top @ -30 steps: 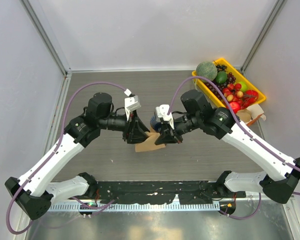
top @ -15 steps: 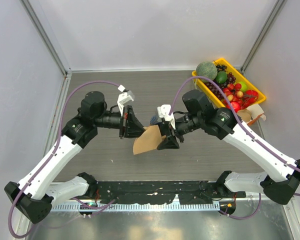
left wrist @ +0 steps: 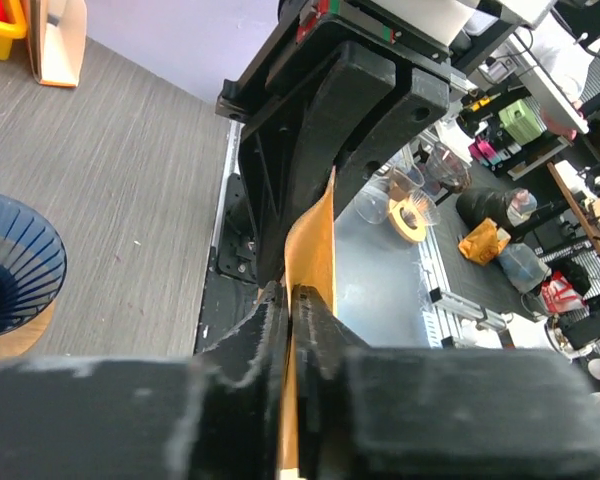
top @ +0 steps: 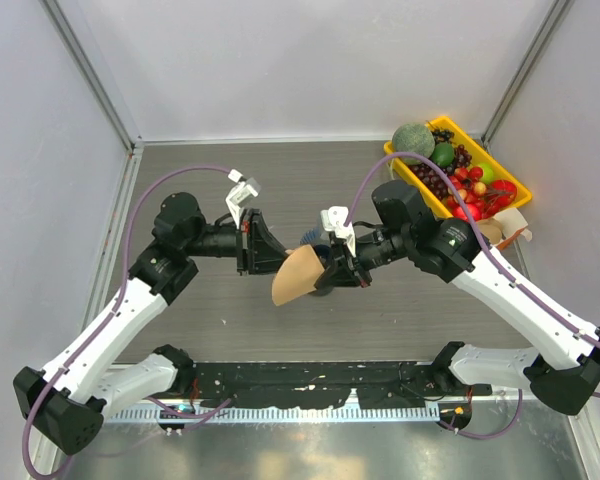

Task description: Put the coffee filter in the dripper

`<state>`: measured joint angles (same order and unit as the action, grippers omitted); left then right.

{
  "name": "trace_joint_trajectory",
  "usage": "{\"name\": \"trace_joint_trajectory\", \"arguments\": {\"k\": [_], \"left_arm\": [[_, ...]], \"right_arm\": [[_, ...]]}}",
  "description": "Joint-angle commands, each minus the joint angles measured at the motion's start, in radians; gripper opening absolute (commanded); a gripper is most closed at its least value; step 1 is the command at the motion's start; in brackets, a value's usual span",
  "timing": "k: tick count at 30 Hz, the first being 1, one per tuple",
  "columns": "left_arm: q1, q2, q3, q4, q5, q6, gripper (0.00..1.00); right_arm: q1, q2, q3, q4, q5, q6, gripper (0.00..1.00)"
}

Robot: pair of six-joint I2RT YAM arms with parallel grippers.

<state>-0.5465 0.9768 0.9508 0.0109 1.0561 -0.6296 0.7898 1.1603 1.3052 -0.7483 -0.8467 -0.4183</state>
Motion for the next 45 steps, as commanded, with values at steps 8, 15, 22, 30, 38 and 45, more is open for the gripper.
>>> {"name": "trace_joint_trajectory", "arguments": {"k": [8,15,22,30,38,45], "left_arm": [[-0.018,0.028,0.14,-0.175,-0.03,0.174,0.39],[-0.04,0.057,0.216,-0.296,-0.067,0.287,0.43],[-0.062,0.068,0.23,-0.371,-0.102,0.364,0.44],[-0.076,0.054,0.163,-0.376,-0.088,0.389,0.46],[-0.093,0.056,0.129,-0.35,-0.077,0.377,0.46],[-0.096,0.069,0.12,-0.281,-0.056,0.311,0.18]], "right_arm": [[-0.001,0.007,-0.017,0.01,-0.02,0.003,0.05],[0.0,0.015,-0.023,0.001,-0.02,0.001,0.05],[-0.001,0.013,-0.001,0.0,-0.034,-0.005,0.05],[0.0,0.016,0.022,-0.008,-0.051,-0.019,0.05],[-0.001,0.03,0.066,-0.008,-0.057,-0.016,0.05],[-0.001,0.03,0.065,-0.013,-0.063,-0.019,0.1]]}}
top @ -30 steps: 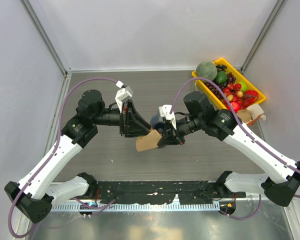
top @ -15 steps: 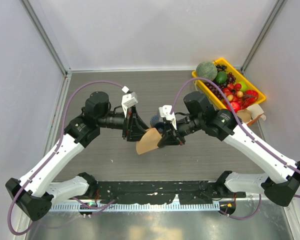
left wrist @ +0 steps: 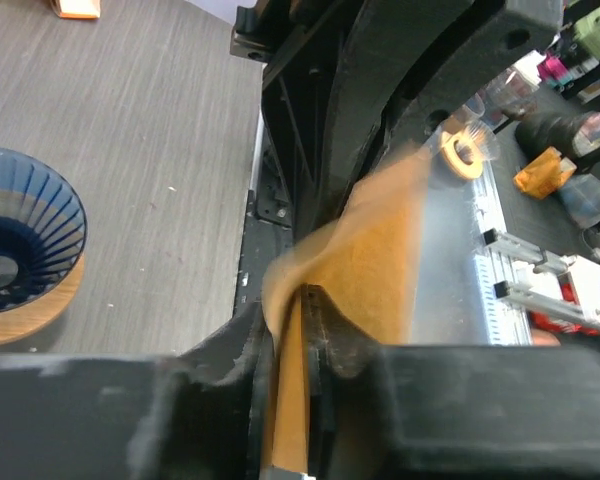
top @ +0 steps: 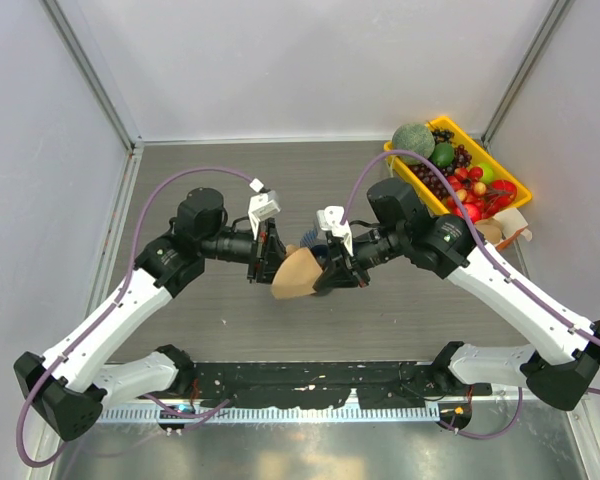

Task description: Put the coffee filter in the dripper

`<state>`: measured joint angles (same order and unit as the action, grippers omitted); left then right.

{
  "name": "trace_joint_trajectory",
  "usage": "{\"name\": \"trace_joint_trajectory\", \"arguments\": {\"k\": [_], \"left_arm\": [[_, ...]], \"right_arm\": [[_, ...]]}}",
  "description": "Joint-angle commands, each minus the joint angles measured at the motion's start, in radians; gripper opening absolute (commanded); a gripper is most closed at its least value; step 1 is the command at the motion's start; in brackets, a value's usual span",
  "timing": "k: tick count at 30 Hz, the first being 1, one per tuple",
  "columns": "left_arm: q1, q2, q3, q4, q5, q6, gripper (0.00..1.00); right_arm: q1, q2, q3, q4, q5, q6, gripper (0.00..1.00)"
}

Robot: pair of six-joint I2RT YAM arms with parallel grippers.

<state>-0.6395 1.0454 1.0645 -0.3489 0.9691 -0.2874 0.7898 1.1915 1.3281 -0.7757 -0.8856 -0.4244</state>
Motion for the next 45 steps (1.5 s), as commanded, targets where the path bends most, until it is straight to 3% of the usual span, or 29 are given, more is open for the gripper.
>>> {"name": "trace_joint_trajectory", "arguments": {"k": [1,2,4,5,14,22,25,28,45], "left_arm": [[0.0,0.004,0.014,0.08,0.029,-0.035,0.08],[0.006,0.005,0.021,0.08,0.036,-0.039,0.01],[0.018,0.001,0.034,0.085,0.054,-0.051,0.0],[0.026,-0.001,0.034,0.096,0.063,-0.065,0.0],[0.043,-0.025,0.003,0.185,0.121,-0.154,0.0],[0.044,-0.025,-0.02,0.191,0.103,-0.154,0.0],[0.041,-0.018,-0.018,0.191,0.068,-0.151,0.34],[0.031,-0.007,-0.009,0.188,0.045,-0.145,0.47],[-0.031,0.051,-0.008,0.188,-0.047,-0.114,0.5]], "right_arm": [[-0.001,-0.006,0.04,0.006,-0.021,-0.023,0.2],[-0.001,-0.007,0.039,-0.013,-0.006,-0.031,0.25],[-0.003,-0.021,0.03,-0.042,0.013,-0.069,0.38],[-0.004,-0.029,0.022,-0.046,0.019,-0.076,0.38],[-0.05,-0.023,0.034,-0.125,0.001,-0.116,0.1],[-0.052,-0.021,0.039,-0.12,-0.03,-0.12,0.05],[-0.05,-0.012,0.046,-0.108,-0.049,-0.108,0.05],[-0.05,-0.001,0.056,-0.1,-0.055,-0.103,0.05],[-0.04,0.033,0.069,-0.042,-0.081,-0.042,0.05]]}}
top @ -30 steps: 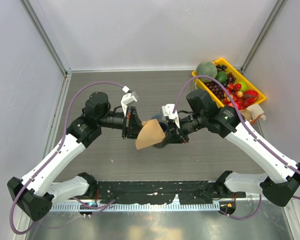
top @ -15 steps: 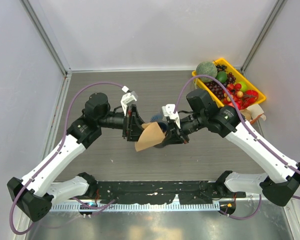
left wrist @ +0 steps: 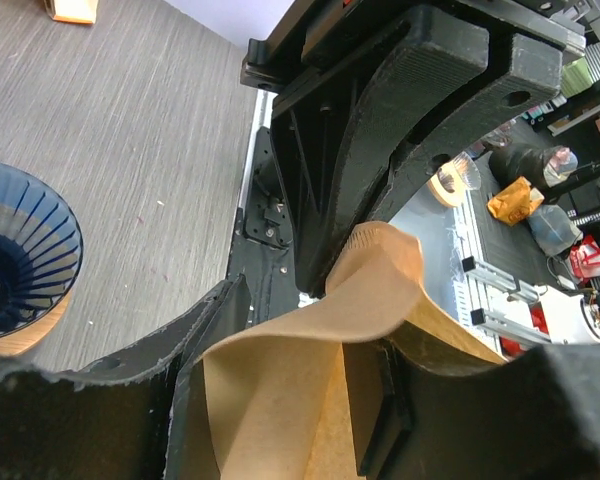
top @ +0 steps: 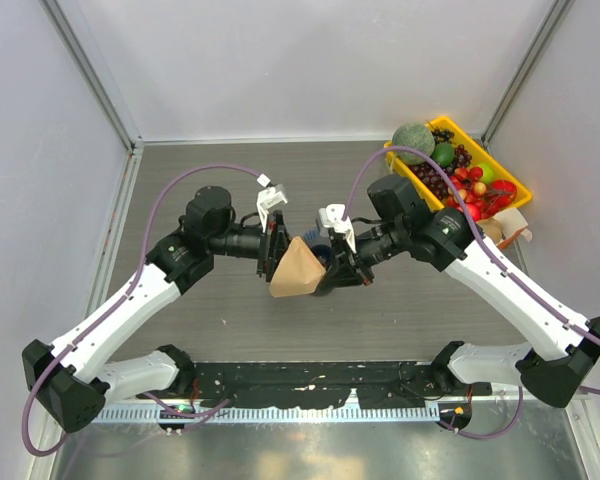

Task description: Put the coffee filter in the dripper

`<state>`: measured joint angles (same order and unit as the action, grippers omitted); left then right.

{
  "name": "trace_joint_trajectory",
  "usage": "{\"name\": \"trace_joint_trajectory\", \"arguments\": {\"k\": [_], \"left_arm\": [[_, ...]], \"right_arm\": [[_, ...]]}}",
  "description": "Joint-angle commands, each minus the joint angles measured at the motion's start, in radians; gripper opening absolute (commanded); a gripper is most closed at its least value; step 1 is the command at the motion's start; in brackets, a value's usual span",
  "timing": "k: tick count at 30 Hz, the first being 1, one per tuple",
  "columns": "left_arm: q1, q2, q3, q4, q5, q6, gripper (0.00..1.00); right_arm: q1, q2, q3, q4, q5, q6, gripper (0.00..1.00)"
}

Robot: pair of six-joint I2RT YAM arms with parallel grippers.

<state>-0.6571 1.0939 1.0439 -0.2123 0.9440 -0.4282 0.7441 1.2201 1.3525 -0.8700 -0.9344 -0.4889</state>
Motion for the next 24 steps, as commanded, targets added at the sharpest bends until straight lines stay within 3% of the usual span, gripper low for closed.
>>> {"name": "trace_joint_trajectory", "arguments": {"k": [1,5,10,12,14,15,17,18,19,24], "left_arm": [[-0.015,0.003,0.007,0.051,-0.027,0.025,0.5],[-0.012,-0.002,-0.007,0.059,-0.014,0.008,0.42],[0.019,-0.026,-0.012,0.059,0.007,-0.024,0.02],[0.043,-0.038,-0.015,0.054,-0.002,-0.041,0.0],[0.059,-0.042,-0.018,0.051,-0.017,-0.063,0.0],[0.065,-0.042,-0.019,0.053,-0.022,-0.079,0.0],[0.079,-0.04,-0.027,0.07,-0.017,-0.13,0.0],[0.083,-0.039,-0.031,0.088,-0.011,-0.161,0.0],[0.089,-0.039,-0.042,0.106,-0.007,-0.188,0.0],[0.093,-0.037,-0.055,0.177,-0.004,-0.257,0.0]], "right_arm": [[0.006,0.004,0.042,0.055,-0.03,0.026,0.05],[0.005,-0.001,0.043,0.048,-0.026,0.02,0.05],[0.001,-0.027,0.039,-0.009,0.023,-0.023,0.05],[-0.002,-0.037,0.031,-0.021,0.035,-0.033,0.05],[-0.003,-0.044,0.025,-0.023,0.048,-0.033,0.25],[-0.002,-0.048,0.027,-0.023,0.054,-0.033,0.43],[-0.002,-0.054,0.034,-0.021,0.078,-0.043,0.55],[-0.002,-0.06,0.033,0.003,0.121,-0.037,0.67],[-0.002,-0.076,0.028,0.02,0.147,-0.034,0.73],[0.009,-0.123,-0.03,0.149,0.224,-0.01,0.7]]}}
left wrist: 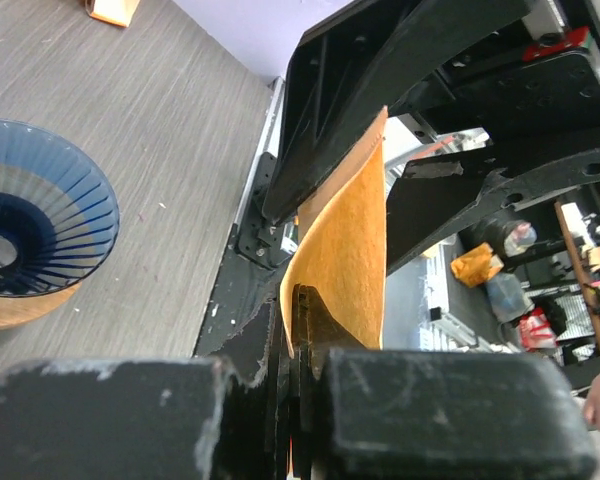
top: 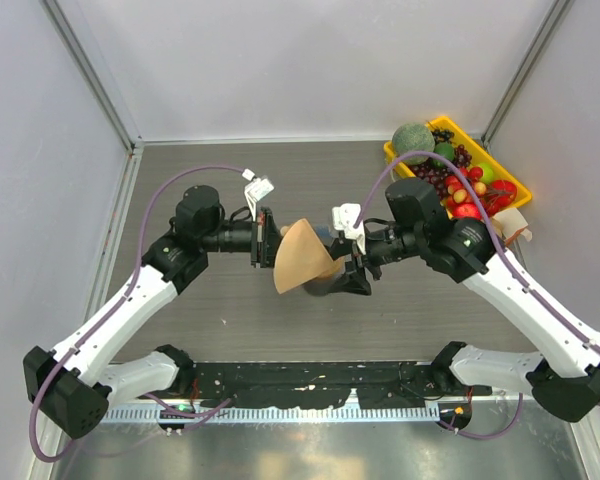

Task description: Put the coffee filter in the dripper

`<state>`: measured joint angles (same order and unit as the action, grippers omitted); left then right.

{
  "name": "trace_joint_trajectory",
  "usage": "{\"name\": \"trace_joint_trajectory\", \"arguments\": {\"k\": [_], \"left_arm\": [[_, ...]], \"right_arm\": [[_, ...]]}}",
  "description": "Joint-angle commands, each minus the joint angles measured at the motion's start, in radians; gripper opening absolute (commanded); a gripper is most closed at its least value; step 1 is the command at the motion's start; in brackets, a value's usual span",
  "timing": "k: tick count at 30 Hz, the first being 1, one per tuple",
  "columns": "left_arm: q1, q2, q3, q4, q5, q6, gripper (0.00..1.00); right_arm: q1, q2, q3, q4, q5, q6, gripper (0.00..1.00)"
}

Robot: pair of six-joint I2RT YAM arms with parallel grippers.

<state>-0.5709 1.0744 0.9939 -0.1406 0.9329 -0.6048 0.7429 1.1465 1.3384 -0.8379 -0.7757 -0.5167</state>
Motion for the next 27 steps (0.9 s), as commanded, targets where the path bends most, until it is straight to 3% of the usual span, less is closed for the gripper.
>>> {"name": "trace_joint_trajectory", "arguments": {"k": [1,5,12,13,15,18,21,27], "left_arm": [[0.006,-0.018,-0.005,0.104,0.009,-0.078,0.0],[0.005,-0.022,-0.012,0.116,0.015,-0.092,0.0],[0.008,-0.047,-0.035,0.127,0.056,-0.032,0.0],[0.006,-0.059,-0.029,0.113,0.066,0.011,0.05],[0.006,-0.07,0.006,0.002,0.06,0.124,0.33],[0.006,-0.071,0.06,-0.147,0.024,0.262,0.55],[0.006,-0.071,0.098,-0.198,0.009,0.341,0.64],[0.002,-0.054,0.173,-0.313,0.012,0.499,0.63]], "right_arm": [[0.01,-0.045,-0.012,0.109,0.058,0.021,0.69],[0.01,-0.014,0.01,0.079,0.024,0.041,0.57],[0.001,0.004,0.028,0.077,-0.049,0.073,0.12],[-0.002,0.005,0.033,0.068,-0.065,0.076,0.05],[-0.013,0.013,0.038,0.042,-0.097,0.081,0.05],[-0.022,0.019,0.027,0.028,-0.157,0.087,0.05],[-0.02,0.027,0.005,0.033,-0.197,0.115,0.05],[-0.025,0.042,-0.013,0.06,-0.258,0.178,0.05]]}}
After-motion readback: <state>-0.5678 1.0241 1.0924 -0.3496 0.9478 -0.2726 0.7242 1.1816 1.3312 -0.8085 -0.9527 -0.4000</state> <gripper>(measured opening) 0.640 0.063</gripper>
